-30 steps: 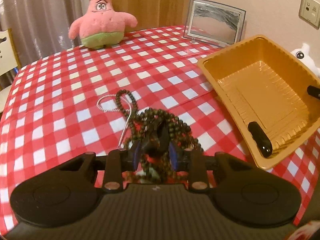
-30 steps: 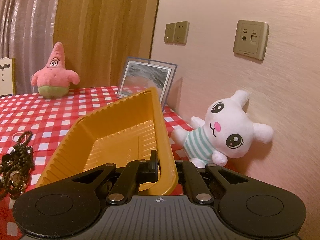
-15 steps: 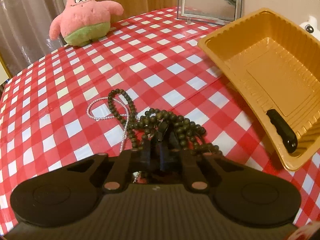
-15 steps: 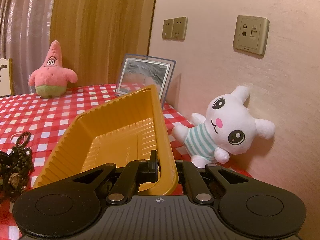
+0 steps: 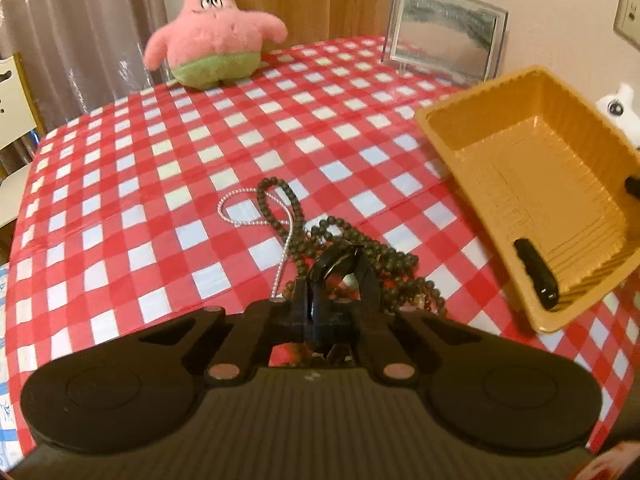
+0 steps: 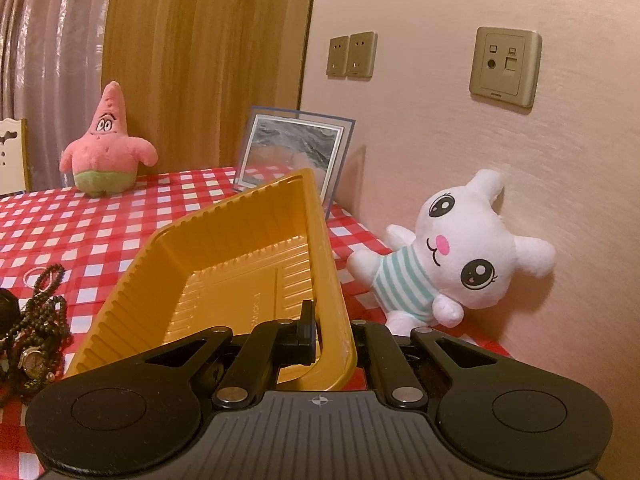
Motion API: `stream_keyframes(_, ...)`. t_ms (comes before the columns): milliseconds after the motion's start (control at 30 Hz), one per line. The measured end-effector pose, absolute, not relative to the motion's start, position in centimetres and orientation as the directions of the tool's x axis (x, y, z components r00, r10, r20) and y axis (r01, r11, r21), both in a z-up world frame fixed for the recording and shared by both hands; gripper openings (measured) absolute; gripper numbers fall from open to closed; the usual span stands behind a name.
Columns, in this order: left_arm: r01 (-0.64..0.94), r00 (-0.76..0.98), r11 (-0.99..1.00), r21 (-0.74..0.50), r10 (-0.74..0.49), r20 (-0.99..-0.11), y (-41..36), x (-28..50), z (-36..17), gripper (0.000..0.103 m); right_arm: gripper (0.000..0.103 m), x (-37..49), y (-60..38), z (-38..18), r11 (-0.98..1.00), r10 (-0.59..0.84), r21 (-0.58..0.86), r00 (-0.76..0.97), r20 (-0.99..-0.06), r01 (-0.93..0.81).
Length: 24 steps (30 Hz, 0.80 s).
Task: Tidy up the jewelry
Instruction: 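Carry the watch into the orange tray and open the left tool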
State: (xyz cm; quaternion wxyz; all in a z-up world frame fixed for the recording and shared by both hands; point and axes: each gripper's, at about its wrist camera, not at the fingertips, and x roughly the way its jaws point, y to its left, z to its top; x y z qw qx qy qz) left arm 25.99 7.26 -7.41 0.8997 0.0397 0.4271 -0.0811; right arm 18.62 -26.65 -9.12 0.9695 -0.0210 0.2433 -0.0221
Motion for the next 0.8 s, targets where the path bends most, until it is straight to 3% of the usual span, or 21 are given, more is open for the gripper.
stream_keyframes(400, 0.280, 0.642, 0.949, -0.148, -0.300, -0.706, 0.0, 26.3, -4.8, 0.001, 0.005, 18.6, -25.6, -9.2, 0.998, -0.024, -0.062, 0.879, -0.475, -0.006)
stream_keyframes(800, 0.378, 0.515, 0.878, -0.293, -0.462, -0.722, -8.2, 28.0, -8.0, 0.002, 0.005, 18.6, -25.5, -8.8, 0.997, -0.010, -0.074, 0.884, -0.467, -0.028)
